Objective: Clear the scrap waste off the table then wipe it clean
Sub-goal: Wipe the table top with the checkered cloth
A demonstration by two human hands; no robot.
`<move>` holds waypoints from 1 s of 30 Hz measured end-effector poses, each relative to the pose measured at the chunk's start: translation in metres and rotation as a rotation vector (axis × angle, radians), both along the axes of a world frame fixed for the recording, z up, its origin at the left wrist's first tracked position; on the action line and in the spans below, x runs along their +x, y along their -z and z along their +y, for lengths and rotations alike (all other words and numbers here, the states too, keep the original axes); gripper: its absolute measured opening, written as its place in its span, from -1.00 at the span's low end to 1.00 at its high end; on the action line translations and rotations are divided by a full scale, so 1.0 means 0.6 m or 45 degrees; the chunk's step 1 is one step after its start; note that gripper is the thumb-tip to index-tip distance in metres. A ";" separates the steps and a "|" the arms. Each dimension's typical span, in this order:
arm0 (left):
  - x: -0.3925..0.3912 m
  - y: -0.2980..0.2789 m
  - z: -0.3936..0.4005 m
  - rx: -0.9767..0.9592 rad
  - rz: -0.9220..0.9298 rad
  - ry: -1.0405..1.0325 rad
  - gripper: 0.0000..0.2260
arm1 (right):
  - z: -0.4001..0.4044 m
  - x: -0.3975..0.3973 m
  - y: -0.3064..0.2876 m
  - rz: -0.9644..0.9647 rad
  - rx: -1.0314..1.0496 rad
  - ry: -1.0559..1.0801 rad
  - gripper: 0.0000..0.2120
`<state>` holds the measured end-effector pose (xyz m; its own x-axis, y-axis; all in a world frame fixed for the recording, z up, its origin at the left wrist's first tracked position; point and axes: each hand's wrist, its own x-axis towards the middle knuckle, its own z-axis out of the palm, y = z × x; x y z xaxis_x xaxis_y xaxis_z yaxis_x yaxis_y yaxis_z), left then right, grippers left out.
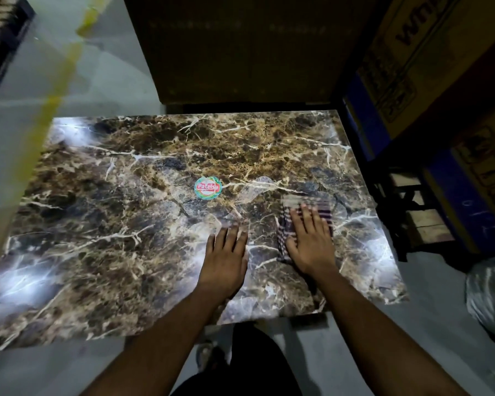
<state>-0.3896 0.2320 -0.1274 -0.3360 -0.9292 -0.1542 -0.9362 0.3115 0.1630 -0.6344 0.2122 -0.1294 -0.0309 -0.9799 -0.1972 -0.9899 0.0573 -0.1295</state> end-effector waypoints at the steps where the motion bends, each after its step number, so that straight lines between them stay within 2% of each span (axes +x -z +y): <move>1: -0.002 0.001 0.009 0.009 -0.003 -0.008 -0.47 | -0.005 0.012 -0.001 -0.005 -0.003 0.025 -0.28; 6: -0.003 0.002 0.038 -0.002 0.005 0.025 -0.50 | 0.093 0.042 -0.001 -0.035 -0.001 -0.203 -0.29; 9: -0.003 -0.003 0.059 0.023 0.047 0.078 -0.53 | 0.127 -0.001 0.003 -0.014 -0.011 -0.120 -0.28; 12: -0.004 -0.001 0.088 0.050 0.031 0.092 -0.50 | 0.123 0.010 0.003 -0.018 -0.003 0.048 -0.27; 16: -0.011 0.003 0.098 0.071 -0.013 0.052 -0.49 | 0.164 0.060 0.000 -0.055 -0.004 -0.130 -0.26; 19: -0.020 0.000 0.100 0.091 -0.015 0.044 -0.47 | 0.205 -0.001 0.005 -0.042 -0.009 -0.141 -0.25; 21: -0.024 -0.003 0.099 0.057 -0.012 0.058 -0.48 | 0.188 -0.035 0.004 -0.015 -0.017 -0.011 -0.24; 24: -0.037 -0.007 0.082 -0.005 0.009 0.057 -0.55 | 0.128 -0.012 -0.003 -0.032 -0.001 0.097 -0.24; 27: -0.063 -0.008 0.058 -0.009 0.051 0.017 -0.57 | 0.133 0.002 -0.006 -0.052 -0.008 -0.066 -0.25; 30: -0.087 -0.008 0.028 0.025 0.066 0.010 -0.54 | 0.142 -0.048 -0.004 -0.053 -0.014 -0.133 -0.25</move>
